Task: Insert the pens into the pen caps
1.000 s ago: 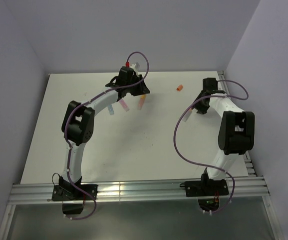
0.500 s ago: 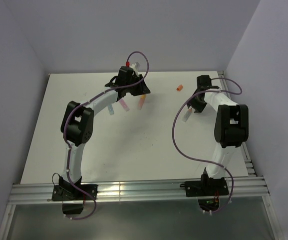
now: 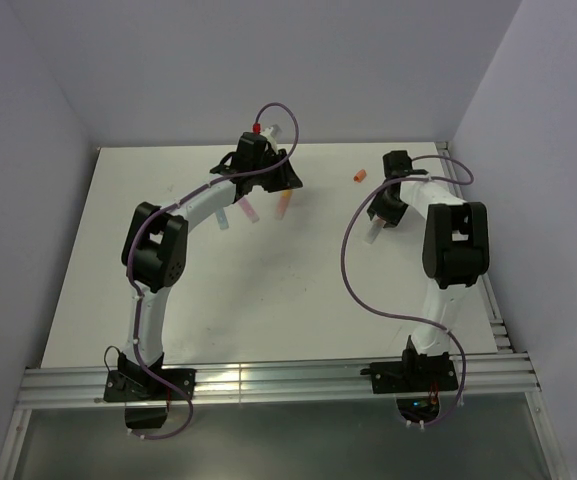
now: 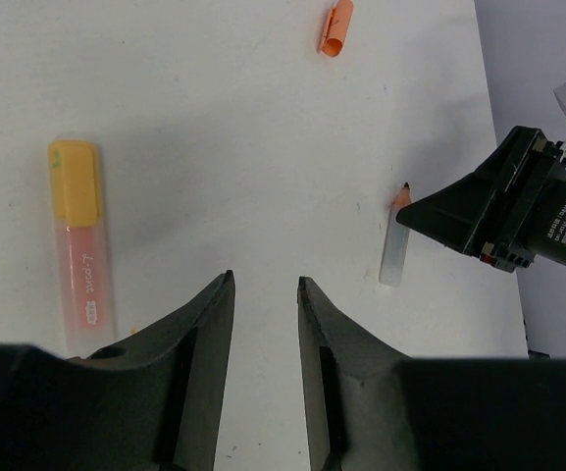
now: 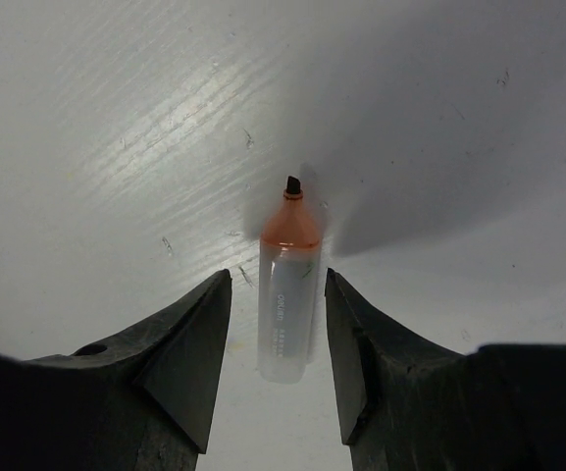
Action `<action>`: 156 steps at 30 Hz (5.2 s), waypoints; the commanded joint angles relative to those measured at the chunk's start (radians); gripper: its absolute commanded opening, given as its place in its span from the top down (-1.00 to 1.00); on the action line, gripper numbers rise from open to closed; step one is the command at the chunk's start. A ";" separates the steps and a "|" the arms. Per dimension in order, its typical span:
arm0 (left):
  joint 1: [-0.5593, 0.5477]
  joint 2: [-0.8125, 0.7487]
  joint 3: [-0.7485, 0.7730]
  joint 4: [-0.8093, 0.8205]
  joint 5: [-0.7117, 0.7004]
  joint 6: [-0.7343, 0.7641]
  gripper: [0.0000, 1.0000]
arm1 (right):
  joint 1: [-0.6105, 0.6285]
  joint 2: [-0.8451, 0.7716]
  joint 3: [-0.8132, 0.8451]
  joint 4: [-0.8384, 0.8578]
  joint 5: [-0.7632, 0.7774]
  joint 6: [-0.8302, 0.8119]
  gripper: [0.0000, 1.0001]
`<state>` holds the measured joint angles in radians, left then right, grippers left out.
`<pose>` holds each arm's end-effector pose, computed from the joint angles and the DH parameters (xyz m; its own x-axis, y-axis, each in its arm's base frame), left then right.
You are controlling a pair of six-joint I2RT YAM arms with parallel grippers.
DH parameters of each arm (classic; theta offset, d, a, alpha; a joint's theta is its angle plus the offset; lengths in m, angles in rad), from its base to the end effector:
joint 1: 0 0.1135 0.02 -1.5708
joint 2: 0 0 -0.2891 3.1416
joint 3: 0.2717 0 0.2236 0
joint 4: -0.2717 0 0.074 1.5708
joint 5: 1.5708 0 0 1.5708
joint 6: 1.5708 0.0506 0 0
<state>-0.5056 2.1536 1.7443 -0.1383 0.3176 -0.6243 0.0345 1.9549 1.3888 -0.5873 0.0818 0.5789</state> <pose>0.4340 -0.2583 0.2607 -0.7749 -0.2057 -0.5977 0.2963 0.7170 -0.6310 0.3927 0.0094 0.2029 -0.7654 0.5192 -0.3802 0.4988 0.8520 0.1593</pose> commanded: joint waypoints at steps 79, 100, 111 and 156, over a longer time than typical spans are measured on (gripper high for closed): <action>0.006 -0.264 -0.574 0.769 0.402 -0.321 0.01 | 0.410 -0.086 0.388 -0.098 0.000 0.024 1.00; 0.007 -0.256 -0.575 0.795 0.382 -0.365 0.12 | 0.478 -0.109 0.332 -0.066 -0.013 0.052 1.00; 0.009 -0.247 -0.562 0.766 0.376 -0.367 0.99 | 0.479 -0.103 0.335 -0.062 -0.007 0.053 0.96; 0.003 -0.481 -0.516 0.211 0.201 -0.246 0.99 | 0.165 0.088 0.665 -0.180 0.003 -0.021 -0.08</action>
<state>-0.4957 1.8076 1.2045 0.1799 0.5514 -0.9169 0.2539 1.9564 1.9640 -0.7124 0.0250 0.5663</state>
